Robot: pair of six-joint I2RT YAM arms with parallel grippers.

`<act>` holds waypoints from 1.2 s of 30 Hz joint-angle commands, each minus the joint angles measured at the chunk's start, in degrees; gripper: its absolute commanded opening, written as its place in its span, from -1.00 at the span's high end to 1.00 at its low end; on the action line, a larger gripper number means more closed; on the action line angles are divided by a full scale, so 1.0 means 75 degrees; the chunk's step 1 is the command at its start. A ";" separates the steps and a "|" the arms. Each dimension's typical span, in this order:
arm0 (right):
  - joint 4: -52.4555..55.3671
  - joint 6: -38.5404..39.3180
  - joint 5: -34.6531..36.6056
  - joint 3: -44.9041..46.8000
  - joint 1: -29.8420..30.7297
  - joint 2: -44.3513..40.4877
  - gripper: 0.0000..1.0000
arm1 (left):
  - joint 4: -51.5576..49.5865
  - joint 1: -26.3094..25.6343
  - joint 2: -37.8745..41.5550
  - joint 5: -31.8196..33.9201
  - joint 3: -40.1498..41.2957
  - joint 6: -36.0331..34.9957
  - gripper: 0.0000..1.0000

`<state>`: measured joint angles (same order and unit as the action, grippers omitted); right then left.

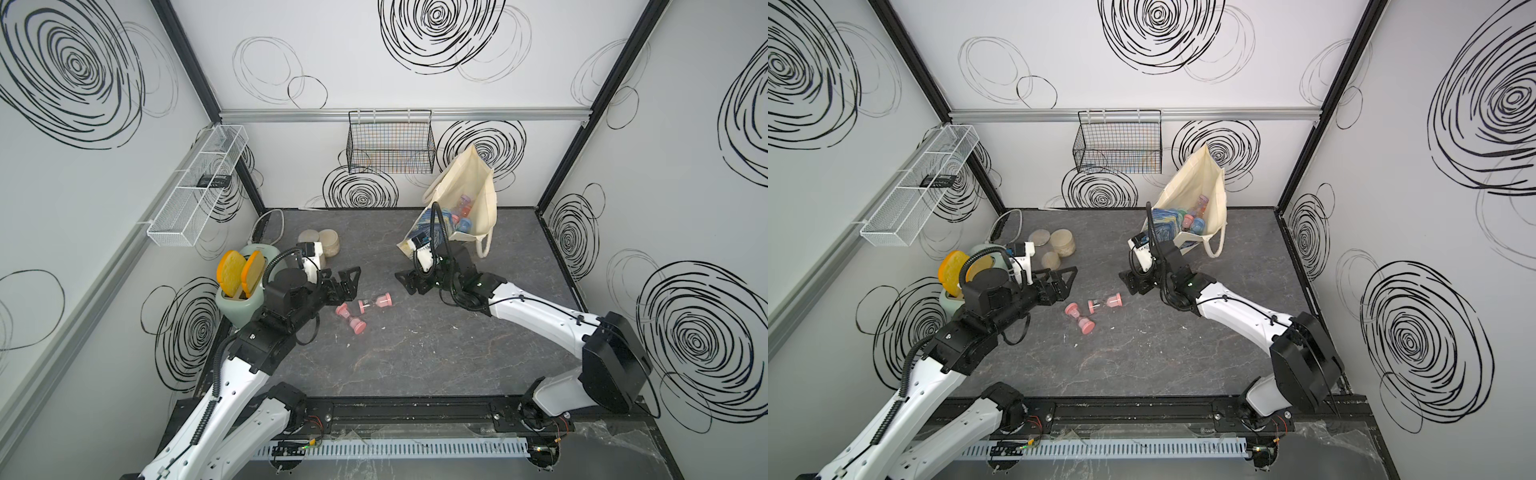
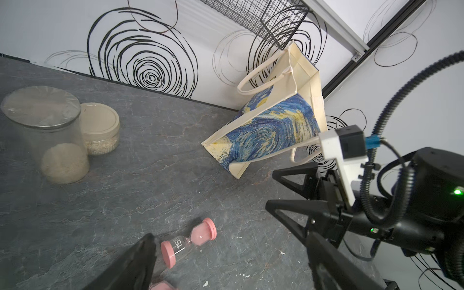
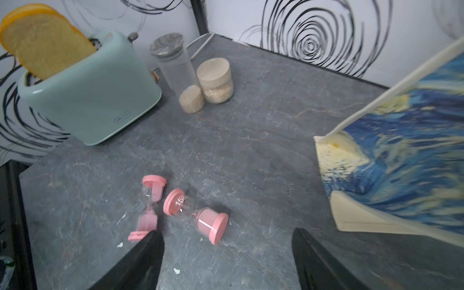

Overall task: Put the hourglass into the canvas bag
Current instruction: Pick up the hourglass from the center of the board.

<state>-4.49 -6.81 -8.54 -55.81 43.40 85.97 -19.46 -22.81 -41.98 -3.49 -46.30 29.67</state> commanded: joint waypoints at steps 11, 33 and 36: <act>-0.2658 0.1760 -0.1636 0.1450 0.0096 0.1124 -0.72 | 0.0275 0.0047 0.0480 0.0186 0.1057 0.0473 -0.92; -0.2631 0.3262 -0.1984 -0.0002 0.0175 0.3333 -0.74 | 0.0049 0.0218 0.0605 0.0620 0.1106 0.0380 -0.92; -0.2442 0.3652 -0.2148 -0.0181 0.0269 0.3565 -0.73 | 0.0061 0.0242 0.0546 0.0583 0.1094 0.0371 -0.92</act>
<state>-24.43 16.14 -22.41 -55.59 44.40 111.20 -19.70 -21.45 -37.89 0.30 -38.00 32.16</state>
